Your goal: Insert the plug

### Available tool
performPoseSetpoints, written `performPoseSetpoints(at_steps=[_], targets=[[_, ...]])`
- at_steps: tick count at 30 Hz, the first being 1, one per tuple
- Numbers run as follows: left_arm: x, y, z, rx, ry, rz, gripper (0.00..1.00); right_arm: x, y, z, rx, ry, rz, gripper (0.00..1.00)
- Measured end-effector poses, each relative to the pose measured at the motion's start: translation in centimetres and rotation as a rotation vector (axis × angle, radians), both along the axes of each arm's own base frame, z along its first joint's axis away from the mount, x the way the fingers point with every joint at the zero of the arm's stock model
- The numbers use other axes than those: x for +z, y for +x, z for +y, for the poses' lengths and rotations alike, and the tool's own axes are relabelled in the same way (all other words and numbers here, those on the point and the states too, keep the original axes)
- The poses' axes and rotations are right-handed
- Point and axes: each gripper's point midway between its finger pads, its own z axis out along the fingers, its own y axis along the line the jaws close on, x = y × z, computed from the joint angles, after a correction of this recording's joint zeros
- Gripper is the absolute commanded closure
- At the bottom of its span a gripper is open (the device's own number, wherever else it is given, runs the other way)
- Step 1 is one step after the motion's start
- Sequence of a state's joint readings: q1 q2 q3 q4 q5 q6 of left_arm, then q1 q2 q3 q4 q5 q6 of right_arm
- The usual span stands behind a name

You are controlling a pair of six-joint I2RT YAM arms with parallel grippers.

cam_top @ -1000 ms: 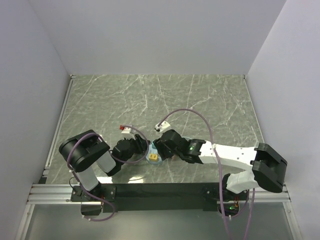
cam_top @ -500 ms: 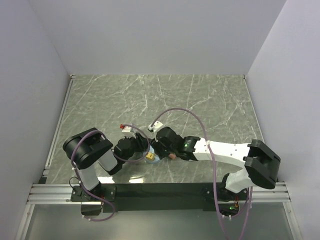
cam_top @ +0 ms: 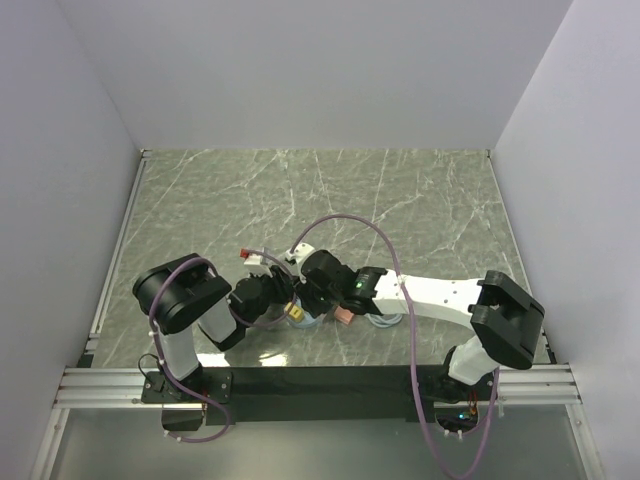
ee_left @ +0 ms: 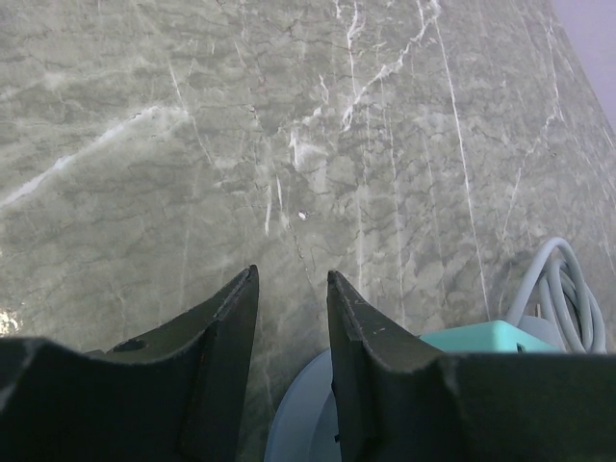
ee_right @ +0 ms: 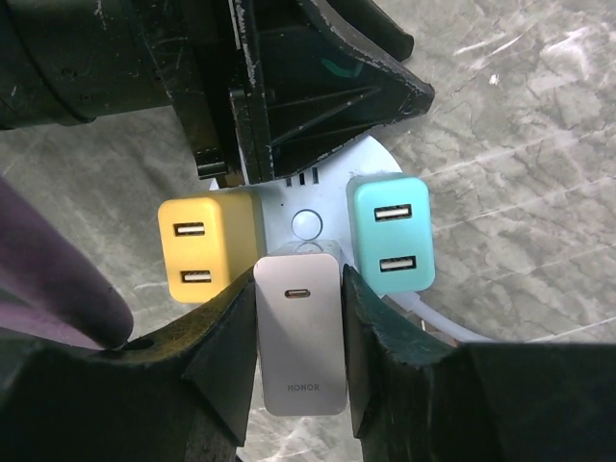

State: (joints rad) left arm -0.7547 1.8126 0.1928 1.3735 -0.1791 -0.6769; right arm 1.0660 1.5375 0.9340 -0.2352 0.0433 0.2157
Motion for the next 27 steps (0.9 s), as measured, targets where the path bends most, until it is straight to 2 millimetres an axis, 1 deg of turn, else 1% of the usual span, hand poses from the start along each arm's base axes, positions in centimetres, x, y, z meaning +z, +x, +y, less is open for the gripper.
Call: performPoseSetpoints(at_steps=[10,19,23,27], targets=[[0.0,-0.2,0.1,0.004,-0.002,-0.005,0.60,-0.1,-0.2,0.2,-0.071,0.027,0.035,1.00],[-0.1,-0.2,-0.3,-0.005,-0.022,-0.009,0.61,-0.4,-1.7,0.7,-0.201,0.068,0.005,1.00],[-0.1,-0.2,-0.3,-0.003,-0.027,-0.006,0.61,-0.9,-2.2,0.9,-0.249,0.060,-0.027,1.00],[-0.2,-0.2,-0.2,-0.003,-0.026,-0.004,0.61,-1.5,-2.6,0.9,-0.299,0.093,-0.044,1.00]])
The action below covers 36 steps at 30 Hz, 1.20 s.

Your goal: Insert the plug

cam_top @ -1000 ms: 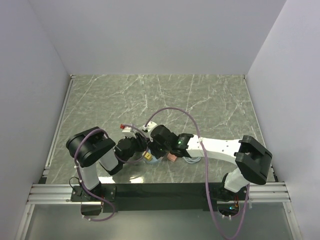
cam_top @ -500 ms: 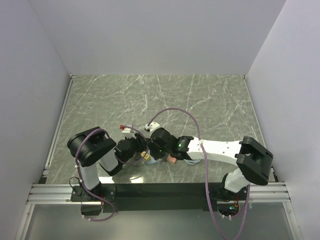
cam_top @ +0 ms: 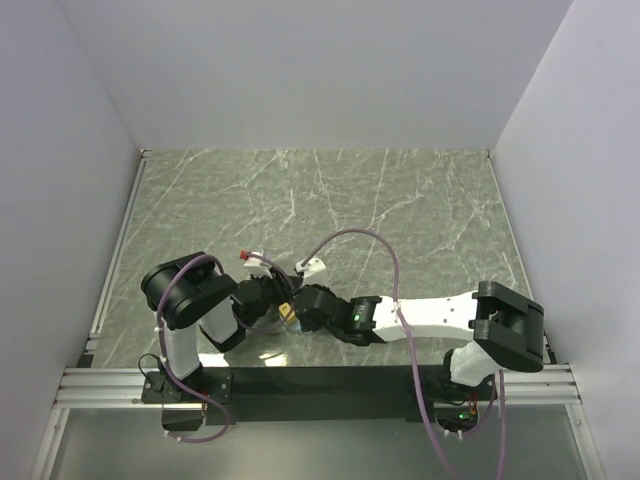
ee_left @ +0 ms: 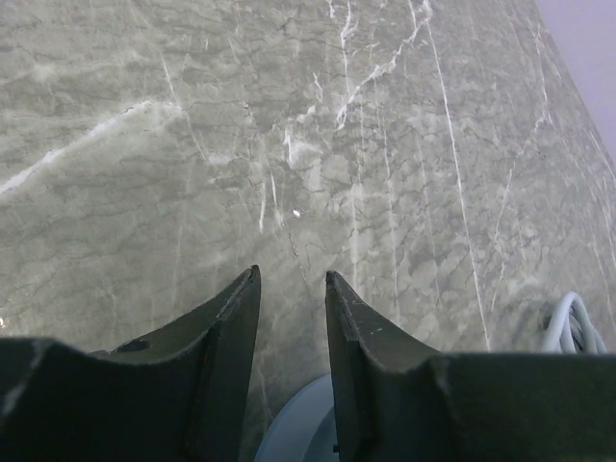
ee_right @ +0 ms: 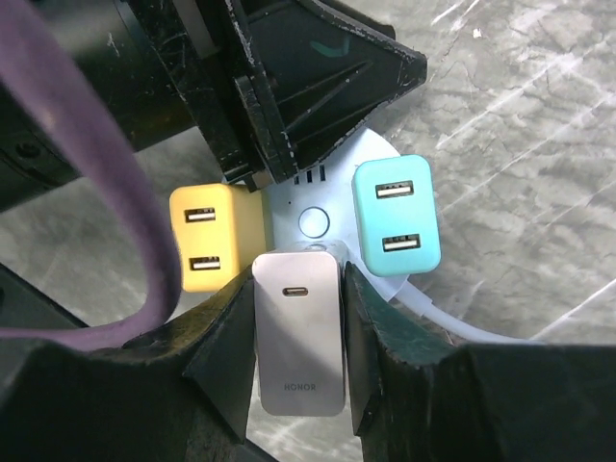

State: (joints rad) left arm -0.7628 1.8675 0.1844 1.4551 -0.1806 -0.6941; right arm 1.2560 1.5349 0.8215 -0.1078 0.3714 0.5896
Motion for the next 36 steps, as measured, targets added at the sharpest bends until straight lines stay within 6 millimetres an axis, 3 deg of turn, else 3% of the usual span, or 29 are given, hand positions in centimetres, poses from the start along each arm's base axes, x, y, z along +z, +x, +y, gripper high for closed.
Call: performPoseSetpoints(at_steps=[8,13,17,22,25,29,36], targets=[[0.0,0.4,0.5,0.030,0.005,-0.008,0.60,-0.8,-0.6,1.5,-0.085,0.099,-0.028,1.00],[0.1,0.5,1.5,0.063,0.021,-0.020,0.46,-0.7,-0.4,2.3,-0.099,0.128,-0.026,1.00],[0.7,0.7,2.5,0.101,0.076,-0.009,0.42,-0.6,0.5,3.0,-0.108,0.134,-0.008,1.00],[4.4,2.4,4.0,0.205,0.078,-0.062,0.34,-0.4,2.8,3.4,-0.135,0.156,0.022,1.00],[5.7,2.6,4.9,0.240,0.074,-0.078,0.34,0.0,5.3,2.6,-0.193,0.175,0.010,1.00],[5.1,2.7,5.8,0.268,0.092,-0.059,0.34,0.5,9.1,0.8,-0.284,0.177,-0.025,1.00],[5.1,2.8,6.2,0.279,0.063,-0.068,0.35,0.5,11.8,-1.1,-0.343,0.159,-0.049,1.00]])
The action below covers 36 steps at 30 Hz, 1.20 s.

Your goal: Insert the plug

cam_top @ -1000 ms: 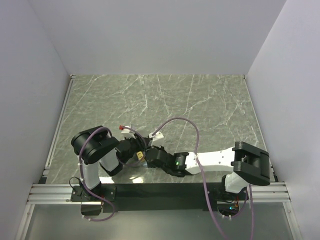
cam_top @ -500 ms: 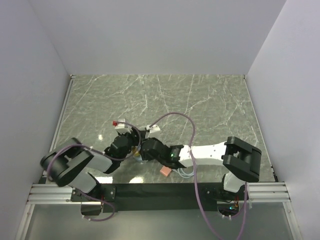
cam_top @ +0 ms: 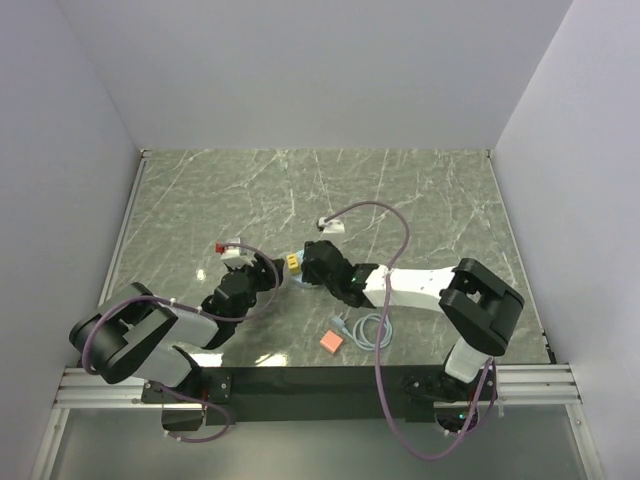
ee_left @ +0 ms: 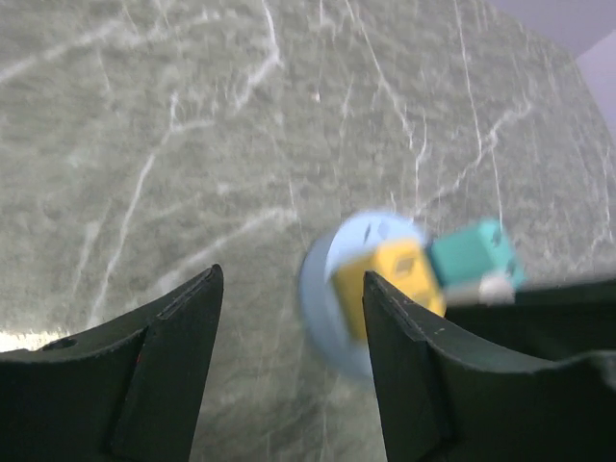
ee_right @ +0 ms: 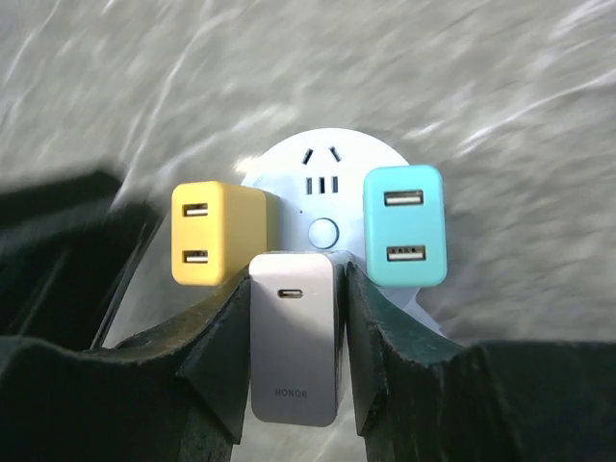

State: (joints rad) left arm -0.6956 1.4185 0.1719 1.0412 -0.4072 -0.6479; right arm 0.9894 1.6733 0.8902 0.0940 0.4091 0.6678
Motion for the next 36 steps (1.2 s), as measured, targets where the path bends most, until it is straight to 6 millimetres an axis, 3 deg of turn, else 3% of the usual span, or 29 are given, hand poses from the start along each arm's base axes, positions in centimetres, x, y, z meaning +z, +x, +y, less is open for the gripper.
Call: performPoseSetpoints(at_steps=[7,10,12,14,19,22,25,29,32,34,36], targets=[[-2.4,-1.5,0.2,-0.048,0.040,0.065,0.35,0.3,6.0,-4.5,-0.170,-0.054,-0.053,1.00],[-2.5,-1.6,-0.1,-0.062,0.038,0.068,0.36,0.5,8.7,-5.2,-0.197,-0.079,-0.076,0.86],[-2.5,-1.8,-0.3,-0.078,0.034,0.069,0.36,0.6,10.4,-5.3,-0.205,-0.098,-0.089,0.54],[-2.6,-1.9,-0.6,-0.091,0.033,0.074,0.35,0.6,11.6,-5.1,-0.196,-0.119,-0.095,0.12],[-2.8,-1.7,-2.1,-0.127,0.039,0.085,0.35,-2.2,10.6,-5.8,-0.109,-0.233,-0.019,0.09],[-1.9,-1.2,-3.7,-0.153,0.028,0.068,0.35,-1.8,10.3,-6.2,-0.077,-0.258,-0.014,0.08],[-0.9,-0.4,-5.5,-0.177,0.020,0.046,0.35,0.8,10.0,-6.5,-0.055,-0.233,-0.052,0.07],[0.1,0.7,-8.3,-0.215,0.005,0.026,0.35,7.1,9.1,-7.4,-0.051,-0.142,-0.166,0.06],[0.3,0.2,-10.8,-0.266,0.000,0.021,0.35,10.8,8.4,-9.1,-0.077,-0.077,-0.244,0.06],[0.2,-0.4,-12.5,-0.305,0.006,0.026,0.35,11.8,8.4,-11.3,-0.121,-0.042,-0.275,0.06],[-0.1,-1.1,-14.3,-0.343,0.014,0.035,0.35,11.1,8.9,-14.2,-0.182,-0.030,-0.270,0.06]])
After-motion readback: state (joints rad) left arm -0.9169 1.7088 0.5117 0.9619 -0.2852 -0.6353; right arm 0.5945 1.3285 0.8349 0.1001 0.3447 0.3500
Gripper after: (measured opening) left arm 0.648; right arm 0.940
